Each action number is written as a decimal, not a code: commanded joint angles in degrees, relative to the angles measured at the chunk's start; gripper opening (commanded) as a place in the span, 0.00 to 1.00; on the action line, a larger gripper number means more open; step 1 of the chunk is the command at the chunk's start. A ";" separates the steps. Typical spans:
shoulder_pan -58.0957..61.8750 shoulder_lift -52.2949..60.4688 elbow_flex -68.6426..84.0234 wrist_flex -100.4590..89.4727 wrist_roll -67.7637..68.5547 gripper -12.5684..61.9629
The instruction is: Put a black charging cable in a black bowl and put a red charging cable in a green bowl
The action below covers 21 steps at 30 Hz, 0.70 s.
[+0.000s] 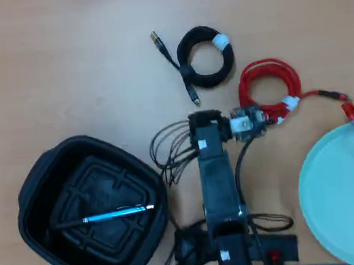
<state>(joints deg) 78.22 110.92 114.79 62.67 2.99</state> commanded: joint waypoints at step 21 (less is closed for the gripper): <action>-5.89 -34.89 -51.24 22.85 -3.69 0.47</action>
<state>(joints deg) 72.86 76.20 68.91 83.41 -0.53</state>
